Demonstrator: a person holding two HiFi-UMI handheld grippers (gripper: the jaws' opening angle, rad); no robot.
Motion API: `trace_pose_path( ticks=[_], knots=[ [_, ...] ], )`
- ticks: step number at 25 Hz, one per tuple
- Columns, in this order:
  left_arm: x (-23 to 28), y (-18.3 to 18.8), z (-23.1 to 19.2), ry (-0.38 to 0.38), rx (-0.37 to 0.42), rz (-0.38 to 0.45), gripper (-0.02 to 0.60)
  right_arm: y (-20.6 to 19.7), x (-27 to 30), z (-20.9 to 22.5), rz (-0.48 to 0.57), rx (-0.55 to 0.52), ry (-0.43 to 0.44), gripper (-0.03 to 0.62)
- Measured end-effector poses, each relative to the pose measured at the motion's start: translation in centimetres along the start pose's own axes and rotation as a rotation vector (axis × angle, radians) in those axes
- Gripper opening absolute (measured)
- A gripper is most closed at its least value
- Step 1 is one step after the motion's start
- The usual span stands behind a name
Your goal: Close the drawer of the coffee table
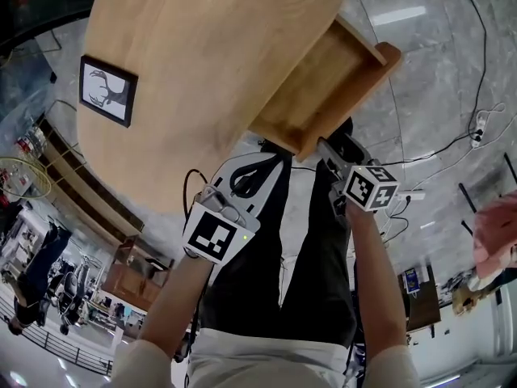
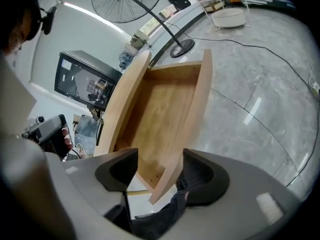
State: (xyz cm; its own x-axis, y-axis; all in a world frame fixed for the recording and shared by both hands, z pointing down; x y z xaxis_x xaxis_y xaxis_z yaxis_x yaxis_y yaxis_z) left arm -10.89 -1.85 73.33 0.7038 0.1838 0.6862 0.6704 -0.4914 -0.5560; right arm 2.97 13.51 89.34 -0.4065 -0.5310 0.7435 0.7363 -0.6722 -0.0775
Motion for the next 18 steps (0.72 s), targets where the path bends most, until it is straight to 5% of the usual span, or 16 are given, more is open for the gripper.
trace_pose_path(
  ticks=[9, 18],
  knots=[
    [1.9, -2.0, -0.5, -0.019, -0.016, -0.029, 0.006, 0.4, 2.7, 0.5, 0.012, 0.033, 0.037, 0.370],
    [2.4, -3.2, -0.7, -0.022, -0.054, -0.039, 0.006, 0.5, 2.9, 0.5, 0.070, 0.102, 0.016, 0.380]
  ],
)
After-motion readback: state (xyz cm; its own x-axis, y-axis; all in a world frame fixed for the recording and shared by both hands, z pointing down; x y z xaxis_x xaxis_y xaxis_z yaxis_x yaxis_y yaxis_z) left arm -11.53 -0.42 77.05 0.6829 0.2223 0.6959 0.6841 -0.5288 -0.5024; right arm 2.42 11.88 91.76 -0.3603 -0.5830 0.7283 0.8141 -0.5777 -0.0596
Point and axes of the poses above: the fingertips, and each gripper's own axes: x forward along the fingers, z to its right, y out of its top, the point moved 7 cm from there along -x, backward along the fingers, and after that the axes turned 4 degrees about -z, right-handed, at the moved point
